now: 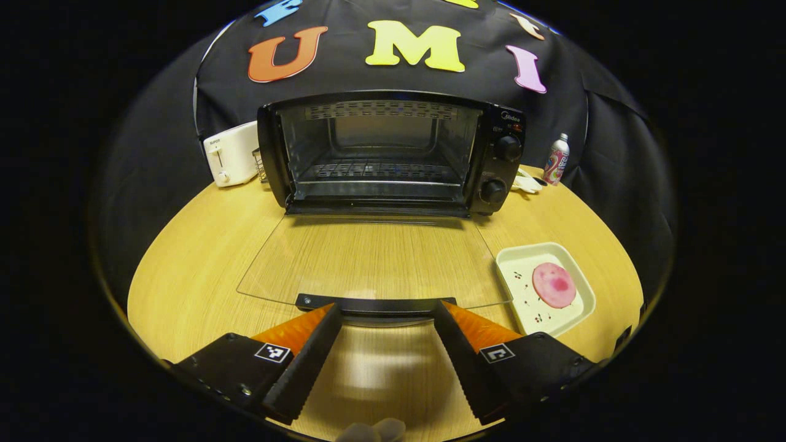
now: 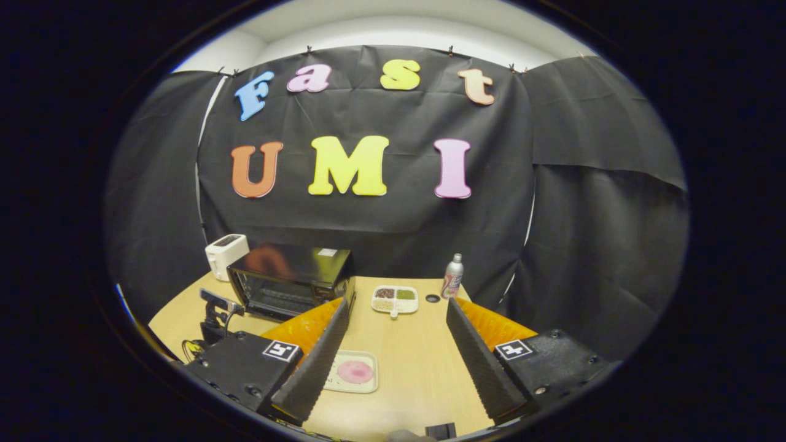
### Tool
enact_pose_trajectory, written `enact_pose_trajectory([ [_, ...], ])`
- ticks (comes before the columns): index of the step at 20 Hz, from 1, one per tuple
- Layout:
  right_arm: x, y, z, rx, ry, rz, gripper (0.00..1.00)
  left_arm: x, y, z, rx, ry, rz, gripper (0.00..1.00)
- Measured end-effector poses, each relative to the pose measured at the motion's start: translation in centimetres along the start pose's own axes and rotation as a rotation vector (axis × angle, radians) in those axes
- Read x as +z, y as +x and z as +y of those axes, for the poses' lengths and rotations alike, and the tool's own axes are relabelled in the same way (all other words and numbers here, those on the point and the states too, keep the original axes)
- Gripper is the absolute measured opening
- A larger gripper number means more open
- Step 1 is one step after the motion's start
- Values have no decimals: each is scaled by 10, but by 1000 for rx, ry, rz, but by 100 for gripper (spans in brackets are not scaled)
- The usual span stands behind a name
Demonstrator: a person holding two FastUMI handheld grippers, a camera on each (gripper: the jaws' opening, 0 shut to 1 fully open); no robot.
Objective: Open the electric oven with the left hand, put the food in, and close the electric oven.
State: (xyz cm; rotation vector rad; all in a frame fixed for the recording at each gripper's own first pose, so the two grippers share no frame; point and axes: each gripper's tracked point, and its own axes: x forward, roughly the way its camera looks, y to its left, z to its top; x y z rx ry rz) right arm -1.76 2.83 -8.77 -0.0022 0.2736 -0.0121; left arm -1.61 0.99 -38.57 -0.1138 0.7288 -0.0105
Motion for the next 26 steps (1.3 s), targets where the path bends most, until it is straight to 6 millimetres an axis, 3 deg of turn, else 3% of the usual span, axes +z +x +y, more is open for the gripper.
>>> enact_pose_trajectory([
  [4,-32,12,-3,17,13,84,100,6,-5,-1,-1,-16,-18,96],
  [7,-69,28,-8,38,29,173,96,20,-23,6,23,-13,-73,97],
  [11,-129,61,-7,100,50,309,87,54,-64,9,65,39,-184,96],
  [12,-144,73,-4,122,52,342,80,65,-76,7,68,45,-212,96],
  [13,-160,81,-3,138,52,384,82,76,-89,7,77,49,-238,96],
  [17,-218,114,12,230,89,561,61,110,-135,5,114,20,-301,97],
  [21,-252,146,29,304,135,687,54,136,-174,12,203,-38,-346,97],
  [26,-277,177,46,383,134,810,45,139,-204,19,329,-77,-359,97],
])
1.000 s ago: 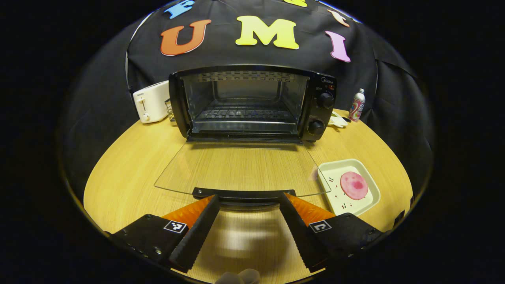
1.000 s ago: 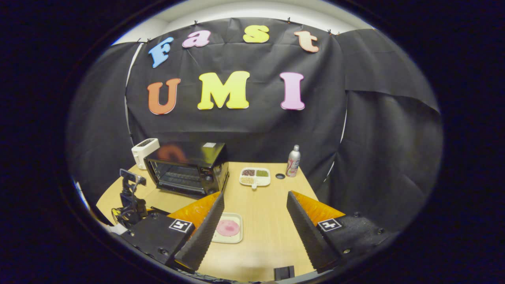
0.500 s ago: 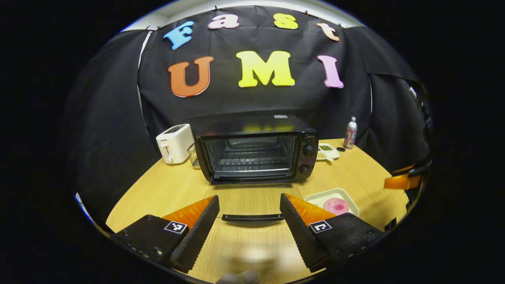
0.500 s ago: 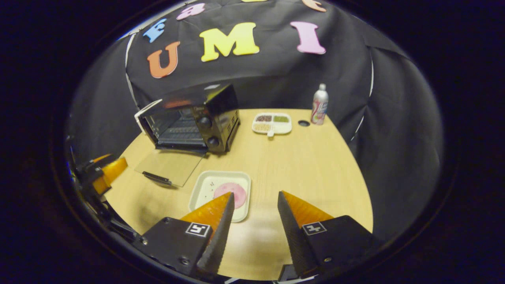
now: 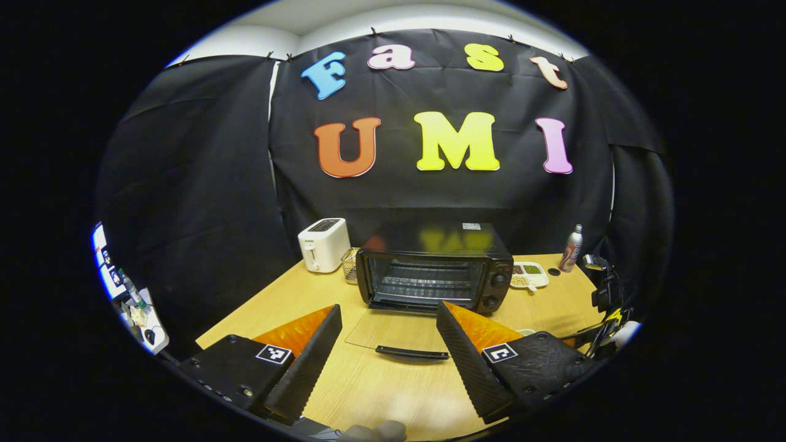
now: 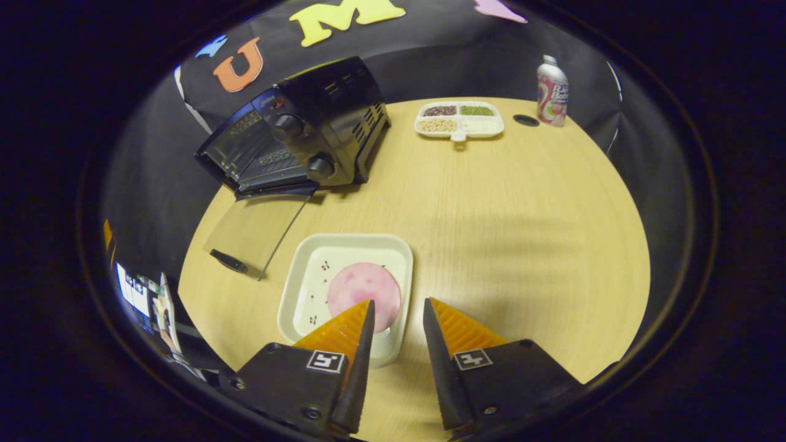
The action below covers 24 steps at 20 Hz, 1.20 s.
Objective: Open the electric oven with the left hand, put the food in, and close the electric oven.
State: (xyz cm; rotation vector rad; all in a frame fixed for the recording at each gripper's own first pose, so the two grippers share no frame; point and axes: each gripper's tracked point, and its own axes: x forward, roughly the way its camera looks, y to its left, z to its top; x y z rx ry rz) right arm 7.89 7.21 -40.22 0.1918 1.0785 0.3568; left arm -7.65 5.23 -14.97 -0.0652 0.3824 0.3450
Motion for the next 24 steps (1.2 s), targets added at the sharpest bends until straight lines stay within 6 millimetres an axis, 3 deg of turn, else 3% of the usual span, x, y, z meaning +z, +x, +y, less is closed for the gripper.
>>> enact_pose_trajectory([
  [4,-1,12,-4,16,21,83,29,-5,-17,8,85,-37,20,97],
  [6,-1,16,-7,18,28,118,31,-7,-23,10,111,-57,23,97],
  [8,2,16,-9,5,79,166,17,-12,-27,11,131,-74,32,97],
  [9,2,16,-12,1,102,198,22,-12,-28,11,136,-83,30,96],
  [11,3,18,-14,13,152,242,11,-14,-30,11,141,-101,25,97],
  [14,3,18,-13,44,181,286,5,-19,-30,11,132,-124,19,97],
  [19,3,15,-7,116,285,311,2,-19,-21,14,87,-125,5,97],
  [24,5,10,4,251,450,213,4,-14,-8,23,43,-134,7,97],
])
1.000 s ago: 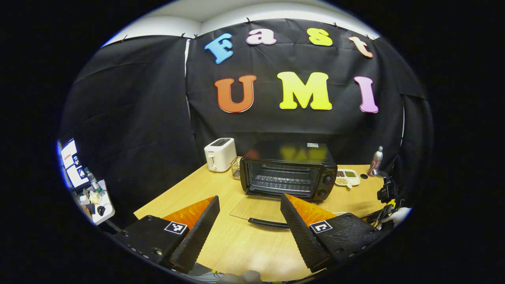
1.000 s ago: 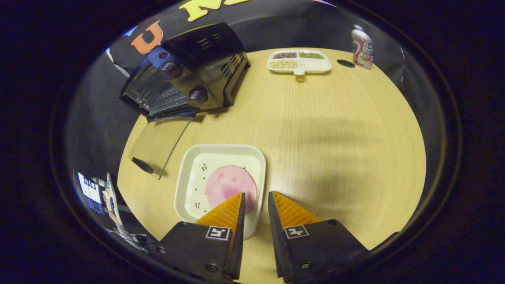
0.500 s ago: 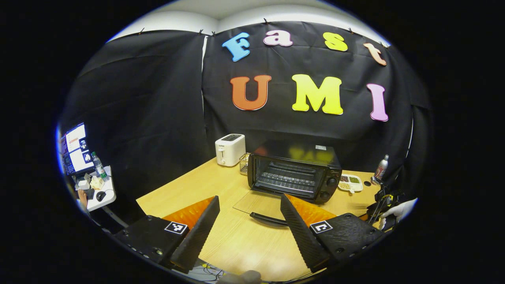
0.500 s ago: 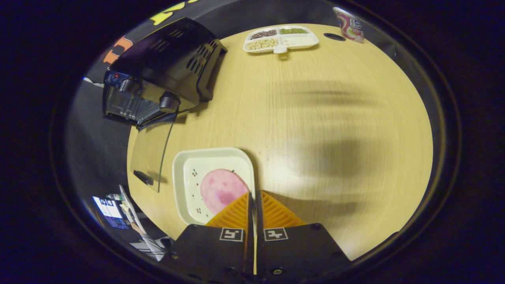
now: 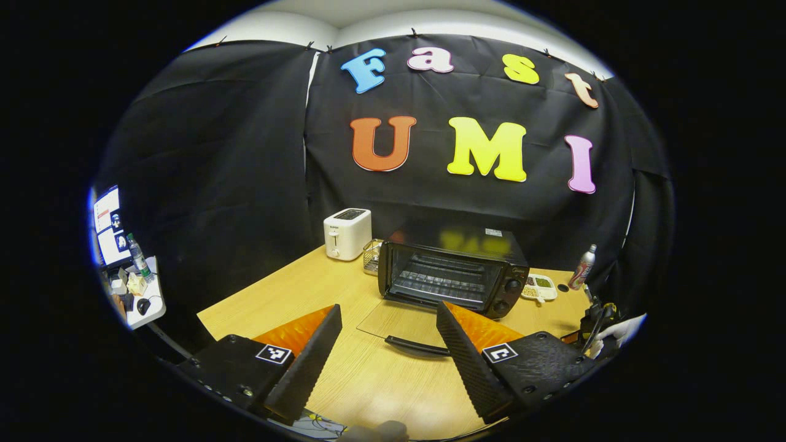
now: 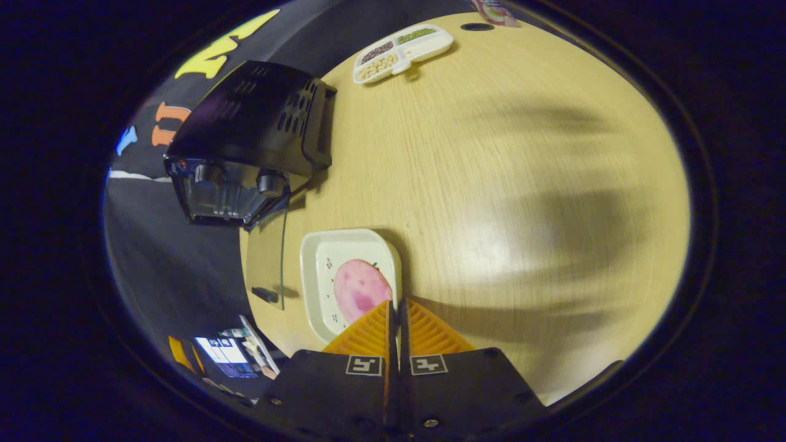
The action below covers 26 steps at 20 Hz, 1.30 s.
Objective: Open the electric oven with the left hand, put the food in, and close the electric oven.
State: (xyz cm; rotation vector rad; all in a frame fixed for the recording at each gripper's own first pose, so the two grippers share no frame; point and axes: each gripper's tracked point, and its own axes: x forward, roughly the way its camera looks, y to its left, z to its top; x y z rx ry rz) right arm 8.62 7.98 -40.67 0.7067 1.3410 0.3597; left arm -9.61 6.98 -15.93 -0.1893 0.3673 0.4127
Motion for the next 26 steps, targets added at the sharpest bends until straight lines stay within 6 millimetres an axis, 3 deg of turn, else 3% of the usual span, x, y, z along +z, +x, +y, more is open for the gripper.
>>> enact_pose_trajectory([
  [4,4,-17,5,56,76,-121,4,5,12,5,-39,29,3,97],
  [7,-5,-35,14,84,142,-204,4,13,18,8,-56,53,-6,97],
  [8,-10,-40,20,94,162,-227,0,17,21,10,-61,64,-11,97],
  [12,-28,-45,61,143,241,-303,3,30,26,15,-94,114,-31,97],
  [16,-34,-22,103,111,322,-409,4,44,32,23,-153,136,-25,96],
  [19,-41,1,148,168,360,-428,0,53,37,36,-165,155,-24,97],
  [22,-33,29,176,184,399,-450,4,58,40,55,-152,167,-27,97],
  [26,-15,60,208,212,414,-457,0,68,42,75,-122,160,-29,97],
])
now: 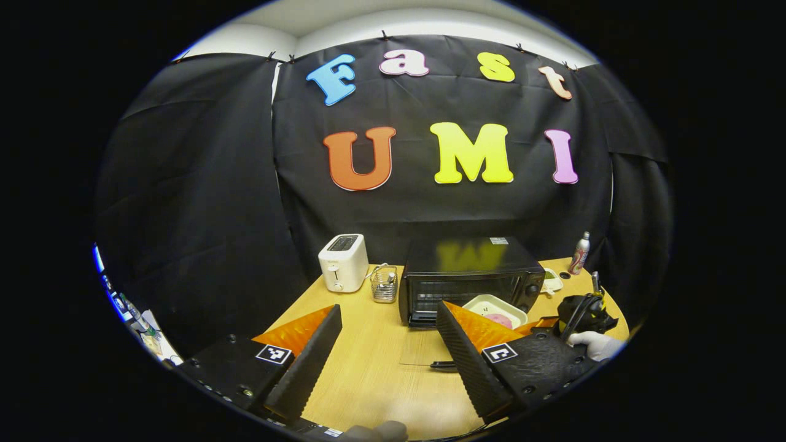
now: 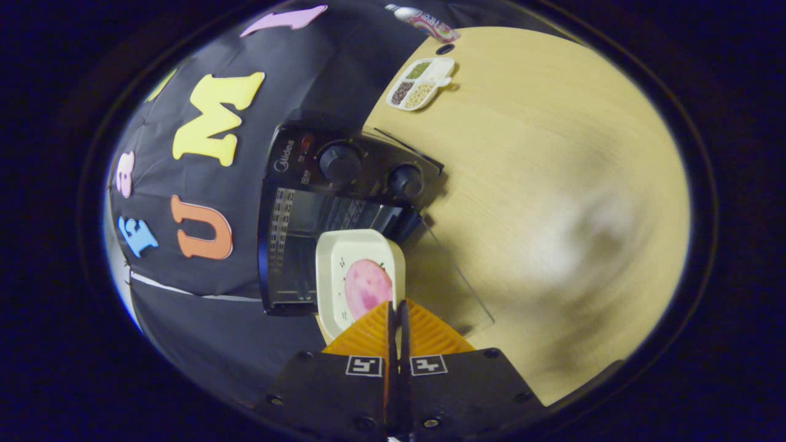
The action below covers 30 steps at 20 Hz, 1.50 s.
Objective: Open the electric oven with the left hand, put the food in, and close the electric oven.
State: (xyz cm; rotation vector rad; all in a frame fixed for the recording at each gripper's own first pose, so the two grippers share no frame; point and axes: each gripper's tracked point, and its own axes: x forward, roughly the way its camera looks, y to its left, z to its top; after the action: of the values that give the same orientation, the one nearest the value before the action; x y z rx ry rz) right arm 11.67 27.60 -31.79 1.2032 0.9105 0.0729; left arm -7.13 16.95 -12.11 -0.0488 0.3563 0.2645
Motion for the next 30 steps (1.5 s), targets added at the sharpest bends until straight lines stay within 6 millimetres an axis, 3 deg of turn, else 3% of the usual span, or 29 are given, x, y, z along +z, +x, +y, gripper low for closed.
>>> enact_pose_trajectory([
  [2,2,18,11,2,3,-10,4,2,2,7,13,-3,2,97],
  [4,6,34,22,11,8,-17,0,3,5,14,28,-3,5,97],
  [6,16,48,35,27,-2,-36,4,3,9,18,44,-7,12,97],
  [8,31,58,41,31,-14,-72,0,1,14,22,56,-18,24,97],
  [10,41,65,50,61,-52,-95,4,2,20,23,66,-26,30,97],
  [11,43,65,57,89,-66,-93,0,2,22,23,71,-29,32,97],
  [12,44,65,63,118,-78,-86,7,1,24,23,72,-36,37,97],
  [15,40,71,67,149,-105,-32,10,-3,29,19,67,-47,44,97],
  [16,39,67,66,145,-108,-25,33,-3,32,19,67,-49,46,97],
  [17,41,67,65,135,-115,-26,31,-5,33,17,62,-55,52,97],
  [18,43,63,64,129,-128,-29,43,-5,33,15,57,-58,48,97],
  [19,43,61,64,121,-143,-31,43,-3,35,14,52,-58,43,97],
  [21,46,54,63,111,-160,-38,63,-3,35,12,42,-54,36,97],
  [22,47,49,63,106,-177,-46,58,-3,37,9,36,-53,31,97],
  [23,47,43,65,113,-196,-49,60,-4,37,8,28,-53,33,97],
  [25,46,30,72,134,-246,-47,75,-6,38,5,14,-49,21,97],
  [27,49,16,73,125,-309,-60,77,-6,39,2,-6,-41,9,97],
  [28,52,6,74,122,-344,-80,92,-7,39,-1,-15,-37,4,97],
  [29,55,-5,74,111,-382,-108,94,-7,38,-2,-28,-34,-4,97],
  [30,59,-16,75,109,-427,-132,87,-7,36,-4,-36,-28,-16,97],
])
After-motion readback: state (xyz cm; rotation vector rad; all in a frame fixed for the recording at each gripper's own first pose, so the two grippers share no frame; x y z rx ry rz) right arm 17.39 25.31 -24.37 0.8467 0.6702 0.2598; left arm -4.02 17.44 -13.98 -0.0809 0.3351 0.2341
